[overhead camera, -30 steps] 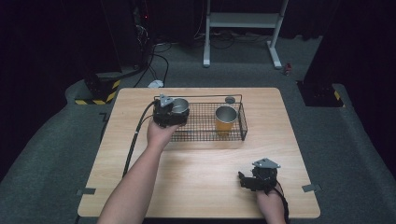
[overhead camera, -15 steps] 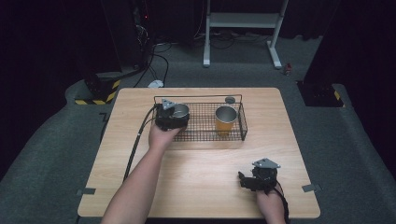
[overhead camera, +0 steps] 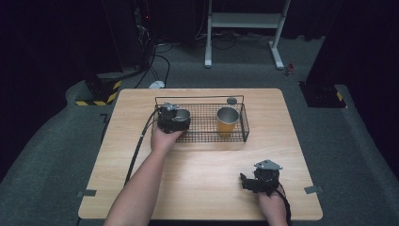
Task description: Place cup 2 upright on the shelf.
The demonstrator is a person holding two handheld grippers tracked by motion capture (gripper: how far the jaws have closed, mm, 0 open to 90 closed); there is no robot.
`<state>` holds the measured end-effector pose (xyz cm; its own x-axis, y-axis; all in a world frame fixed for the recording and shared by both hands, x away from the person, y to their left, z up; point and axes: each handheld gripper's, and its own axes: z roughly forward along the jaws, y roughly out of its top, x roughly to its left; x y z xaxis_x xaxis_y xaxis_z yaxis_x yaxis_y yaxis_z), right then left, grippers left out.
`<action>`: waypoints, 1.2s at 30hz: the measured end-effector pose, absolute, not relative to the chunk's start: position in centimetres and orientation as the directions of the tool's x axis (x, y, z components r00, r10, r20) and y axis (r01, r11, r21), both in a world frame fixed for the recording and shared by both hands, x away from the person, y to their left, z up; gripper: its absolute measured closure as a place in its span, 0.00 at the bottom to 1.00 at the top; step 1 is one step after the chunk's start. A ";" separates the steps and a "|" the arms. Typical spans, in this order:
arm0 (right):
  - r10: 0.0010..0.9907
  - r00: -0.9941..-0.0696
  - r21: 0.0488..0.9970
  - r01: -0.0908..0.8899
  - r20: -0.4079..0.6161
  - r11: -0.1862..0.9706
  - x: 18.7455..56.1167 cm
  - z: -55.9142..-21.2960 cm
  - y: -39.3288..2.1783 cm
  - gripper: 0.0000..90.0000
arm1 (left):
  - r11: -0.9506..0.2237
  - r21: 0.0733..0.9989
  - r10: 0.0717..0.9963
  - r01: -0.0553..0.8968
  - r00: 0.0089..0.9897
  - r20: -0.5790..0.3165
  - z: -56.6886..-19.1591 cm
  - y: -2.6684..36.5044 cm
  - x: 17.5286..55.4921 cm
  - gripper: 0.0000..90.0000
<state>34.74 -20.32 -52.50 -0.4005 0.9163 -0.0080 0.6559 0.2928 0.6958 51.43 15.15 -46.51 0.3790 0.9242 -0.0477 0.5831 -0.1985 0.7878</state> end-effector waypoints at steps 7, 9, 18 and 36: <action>0.916 -0.401 0.698 0.653 -0.010 0.294 34.7 -52.5 -20.3 0.10 | -0.198 0.754 0.930 0.626 0.362 -0.056 -46.8 15.3 51.7 0.21; 0.916 -0.402 0.698 0.653 -0.010 0.294 34.7 -52.5 -20.3 0.10 | -0.199 0.747 0.932 0.634 0.359 -0.056 -46.8 15.4 51.8 0.21; 0.915 -0.404 0.698 0.652 -0.011 0.296 34.7 -52.5 -20.3 0.10 | -0.234 0.726 0.929 0.647 0.368 -0.028 -46.8 15.4 51.9 0.21; 0.916 -0.402 0.698 0.653 -0.009 0.294 34.7 -52.5 -20.3 0.10 | -0.285 0.688 0.920 0.667 0.391 0.002 -46.6 15.4 51.5 0.20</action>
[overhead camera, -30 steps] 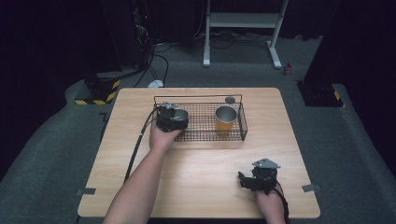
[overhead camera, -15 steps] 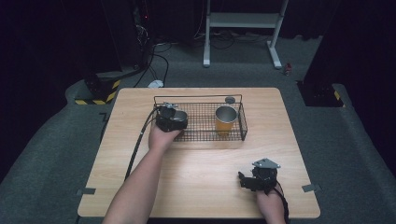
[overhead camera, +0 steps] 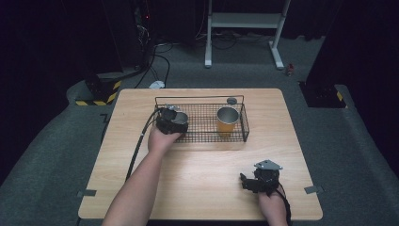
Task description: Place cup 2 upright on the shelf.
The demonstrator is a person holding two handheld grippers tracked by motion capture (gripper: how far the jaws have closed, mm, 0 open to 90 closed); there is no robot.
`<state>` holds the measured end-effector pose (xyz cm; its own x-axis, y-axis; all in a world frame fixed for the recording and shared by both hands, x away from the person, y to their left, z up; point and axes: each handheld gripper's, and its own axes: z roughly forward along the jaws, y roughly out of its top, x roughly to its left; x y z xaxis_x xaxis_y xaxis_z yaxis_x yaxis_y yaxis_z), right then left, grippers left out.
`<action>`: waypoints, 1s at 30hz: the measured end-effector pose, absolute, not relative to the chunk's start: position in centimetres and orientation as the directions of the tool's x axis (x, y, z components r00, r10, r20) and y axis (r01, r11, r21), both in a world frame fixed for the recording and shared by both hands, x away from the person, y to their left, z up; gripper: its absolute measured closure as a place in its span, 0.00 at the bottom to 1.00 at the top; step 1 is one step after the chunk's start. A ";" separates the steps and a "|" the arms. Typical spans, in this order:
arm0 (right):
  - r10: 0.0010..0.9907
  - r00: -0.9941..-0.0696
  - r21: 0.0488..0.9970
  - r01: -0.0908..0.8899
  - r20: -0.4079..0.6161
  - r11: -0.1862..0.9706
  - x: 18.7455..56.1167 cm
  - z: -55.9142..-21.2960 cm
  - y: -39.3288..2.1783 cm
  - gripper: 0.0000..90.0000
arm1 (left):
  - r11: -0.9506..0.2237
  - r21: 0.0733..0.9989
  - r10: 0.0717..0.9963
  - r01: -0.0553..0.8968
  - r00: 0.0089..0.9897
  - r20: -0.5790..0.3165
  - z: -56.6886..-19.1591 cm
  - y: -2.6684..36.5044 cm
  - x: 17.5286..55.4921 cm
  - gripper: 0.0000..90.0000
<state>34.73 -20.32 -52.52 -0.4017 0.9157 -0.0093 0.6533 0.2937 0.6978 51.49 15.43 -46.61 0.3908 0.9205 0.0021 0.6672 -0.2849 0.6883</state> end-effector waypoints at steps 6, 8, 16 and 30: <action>0.916 -0.402 0.698 0.653 -0.010 0.294 34.7 -52.5 -20.3 0.10 | -0.286 0.686 0.923 0.669 0.384 0.010 -46.6 15.3 51.2 0.17; 0.916 -0.402 0.698 0.653 -0.010 0.294 34.7 -52.5 -20.3 0.10 | -0.290 0.681 0.924 0.673 0.382 0.016 -46.4 15.3 51.2 0.16; 0.916 -0.402 0.698 0.653 -0.010 0.294 34.7 -52.5 -20.3 0.10 | -0.261 0.677 0.929 0.689 0.371 -0.019 -46.1 15.5 51.5 0.17; 0.915 -0.403 0.697 0.653 -0.010 0.295 34.7 -52.5 -20.3 0.10 | -0.259 0.684 0.932 0.682 0.362 -0.009 -46.3 14.7 51.8 0.16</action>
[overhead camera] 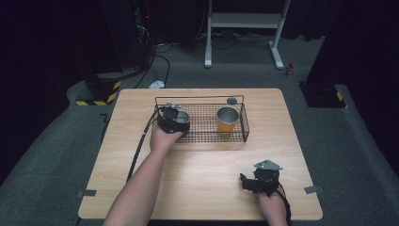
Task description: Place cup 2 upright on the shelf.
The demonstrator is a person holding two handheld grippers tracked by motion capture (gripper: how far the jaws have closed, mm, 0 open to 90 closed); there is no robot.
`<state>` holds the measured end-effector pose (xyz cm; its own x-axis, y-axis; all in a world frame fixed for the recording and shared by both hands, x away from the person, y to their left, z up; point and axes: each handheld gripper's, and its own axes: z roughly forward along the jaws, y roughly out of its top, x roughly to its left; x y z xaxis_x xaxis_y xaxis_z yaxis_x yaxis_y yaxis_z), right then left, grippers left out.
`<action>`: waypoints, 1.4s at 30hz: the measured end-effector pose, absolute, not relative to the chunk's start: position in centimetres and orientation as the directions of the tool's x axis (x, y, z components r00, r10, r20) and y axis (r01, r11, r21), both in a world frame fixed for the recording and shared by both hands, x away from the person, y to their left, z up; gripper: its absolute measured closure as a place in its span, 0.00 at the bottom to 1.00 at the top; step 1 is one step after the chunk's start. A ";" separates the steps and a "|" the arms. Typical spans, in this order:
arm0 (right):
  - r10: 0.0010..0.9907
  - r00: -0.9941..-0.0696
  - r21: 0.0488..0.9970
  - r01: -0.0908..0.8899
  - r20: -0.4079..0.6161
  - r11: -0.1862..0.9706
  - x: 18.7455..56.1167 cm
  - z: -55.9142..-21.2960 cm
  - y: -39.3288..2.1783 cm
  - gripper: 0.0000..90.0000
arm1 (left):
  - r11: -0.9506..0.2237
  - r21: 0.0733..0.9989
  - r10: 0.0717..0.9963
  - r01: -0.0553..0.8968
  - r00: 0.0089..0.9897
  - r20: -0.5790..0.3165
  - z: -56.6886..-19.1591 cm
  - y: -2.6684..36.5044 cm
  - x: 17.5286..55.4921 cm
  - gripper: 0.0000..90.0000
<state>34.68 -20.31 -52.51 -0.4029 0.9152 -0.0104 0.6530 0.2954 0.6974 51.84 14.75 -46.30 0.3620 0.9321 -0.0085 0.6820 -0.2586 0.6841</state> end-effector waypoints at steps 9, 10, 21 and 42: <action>0.915 -0.403 0.697 0.653 -0.011 0.295 34.7 -52.5 -20.3 0.10 | -0.245 0.696 0.931 0.675 0.364 -0.026 -45.6 15.0 51.7 0.01; 0.915 -0.403 0.697 0.653 -0.011 0.295 34.7 -52.5 -20.3 0.10 | -0.248 0.698 0.930 0.671 0.367 -0.022 -45.5 15.1 51.7 0.01; 0.915 -0.403 0.697 0.653 -0.010 0.295 34.7 -52.5 -20.3 0.10 | -0.223 0.726 0.930 0.651 0.365 -0.042 -44.5 15.3 51.2 0.01; 0.915 -0.403 0.697 0.653 -0.010 0.295 34.7 -52.5 -20.3 0.10 | -0.217 0.776 0.907 0.592 0.417 -0.065 -42.7 16.6 47.5 0.02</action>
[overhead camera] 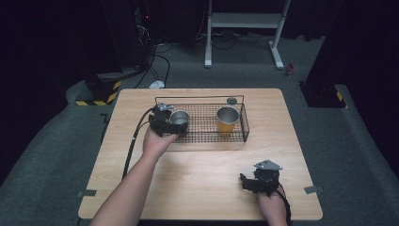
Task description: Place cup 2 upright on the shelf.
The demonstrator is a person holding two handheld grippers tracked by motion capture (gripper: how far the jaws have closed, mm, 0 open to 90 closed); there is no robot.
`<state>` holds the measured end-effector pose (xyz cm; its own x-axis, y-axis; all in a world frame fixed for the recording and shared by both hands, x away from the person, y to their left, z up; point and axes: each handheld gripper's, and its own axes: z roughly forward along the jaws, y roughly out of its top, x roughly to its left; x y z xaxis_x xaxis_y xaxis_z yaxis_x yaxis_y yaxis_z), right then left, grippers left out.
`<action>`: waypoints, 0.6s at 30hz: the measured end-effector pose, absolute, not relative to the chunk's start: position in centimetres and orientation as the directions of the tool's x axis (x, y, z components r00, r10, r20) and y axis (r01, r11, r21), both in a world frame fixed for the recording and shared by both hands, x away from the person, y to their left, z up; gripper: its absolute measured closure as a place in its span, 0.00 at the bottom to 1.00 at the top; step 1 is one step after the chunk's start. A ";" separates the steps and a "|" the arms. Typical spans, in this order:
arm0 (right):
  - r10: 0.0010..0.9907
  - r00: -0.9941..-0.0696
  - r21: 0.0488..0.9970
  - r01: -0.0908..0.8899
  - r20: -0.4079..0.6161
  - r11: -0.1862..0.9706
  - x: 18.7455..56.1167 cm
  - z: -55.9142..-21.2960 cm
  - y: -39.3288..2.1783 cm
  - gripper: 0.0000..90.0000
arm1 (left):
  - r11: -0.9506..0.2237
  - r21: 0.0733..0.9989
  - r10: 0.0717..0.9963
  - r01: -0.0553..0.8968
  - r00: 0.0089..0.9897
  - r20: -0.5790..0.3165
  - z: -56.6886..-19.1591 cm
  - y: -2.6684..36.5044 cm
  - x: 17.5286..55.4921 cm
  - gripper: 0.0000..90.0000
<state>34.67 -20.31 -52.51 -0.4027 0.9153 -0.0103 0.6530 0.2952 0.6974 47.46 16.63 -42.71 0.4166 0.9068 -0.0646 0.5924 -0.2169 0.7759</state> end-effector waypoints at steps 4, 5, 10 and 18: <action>0.915 -0.403 0.697 0.653 -0.010 0.295 34.7 -52.5 -20.3 0.10 | -0.223 0.783 0.901 0.581 0.429 -0.062 -42.7 17.4 46.3 0.02; 0.915 -0.403 0.697 0.653 -0.010 0.295 34.7 -52.5 -20.3 0.10 | -0.218 0.785 0.901 0.579 0.430 -0.067 -42.7 17.5 46.0 0.02; 0.915 -0.403 0.697 0.653 -0.010 0.295 34.7 -52.5 -20.3 0.10 | -0.229 0.790 0.894 0.569 0.444 -0.061 -42.8 18.8 44.0 0.03; 0.915 -0.403 0.697 0.653 -0.010 0.295 34.7 -52.5 -20.3 0.10 | -0.221 0.795 0.885 0.565 0.459 -0.080 -44.3 20.5 41.2 0.04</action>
